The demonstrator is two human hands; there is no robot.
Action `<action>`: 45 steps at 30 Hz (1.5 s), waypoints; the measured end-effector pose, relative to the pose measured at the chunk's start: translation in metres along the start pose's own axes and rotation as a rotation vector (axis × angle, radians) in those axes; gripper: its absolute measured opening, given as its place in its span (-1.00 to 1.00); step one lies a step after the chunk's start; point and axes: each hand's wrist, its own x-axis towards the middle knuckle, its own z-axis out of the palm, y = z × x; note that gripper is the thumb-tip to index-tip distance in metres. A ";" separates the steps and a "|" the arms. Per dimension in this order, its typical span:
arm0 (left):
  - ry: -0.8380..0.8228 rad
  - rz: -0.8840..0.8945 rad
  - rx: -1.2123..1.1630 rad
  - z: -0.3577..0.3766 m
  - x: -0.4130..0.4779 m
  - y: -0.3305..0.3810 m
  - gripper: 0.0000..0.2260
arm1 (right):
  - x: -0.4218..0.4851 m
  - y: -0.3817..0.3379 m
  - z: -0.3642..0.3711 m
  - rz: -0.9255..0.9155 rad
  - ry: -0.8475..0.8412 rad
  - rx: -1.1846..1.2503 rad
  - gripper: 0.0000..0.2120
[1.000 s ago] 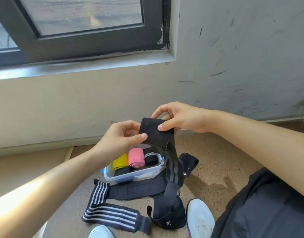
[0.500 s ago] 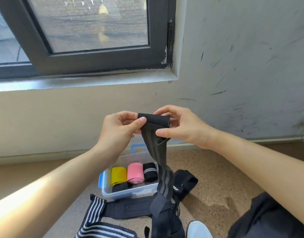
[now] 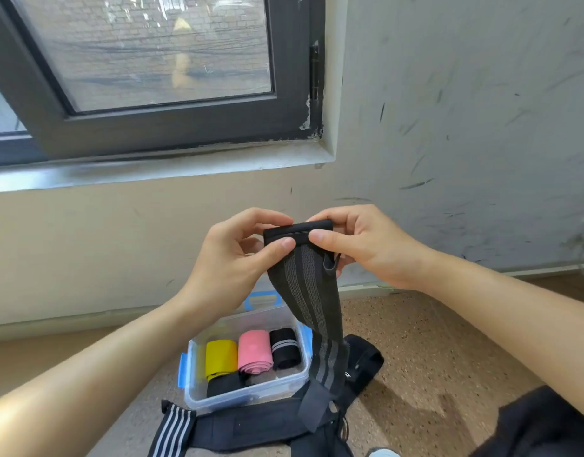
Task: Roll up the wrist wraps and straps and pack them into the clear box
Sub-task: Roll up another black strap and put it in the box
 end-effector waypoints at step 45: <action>-0.021 0.018 0.099 -0.005 -0.015 0.001 -0.80 | -0.002 -0.006 0.020 0.086 -0.005 0.153 -0.65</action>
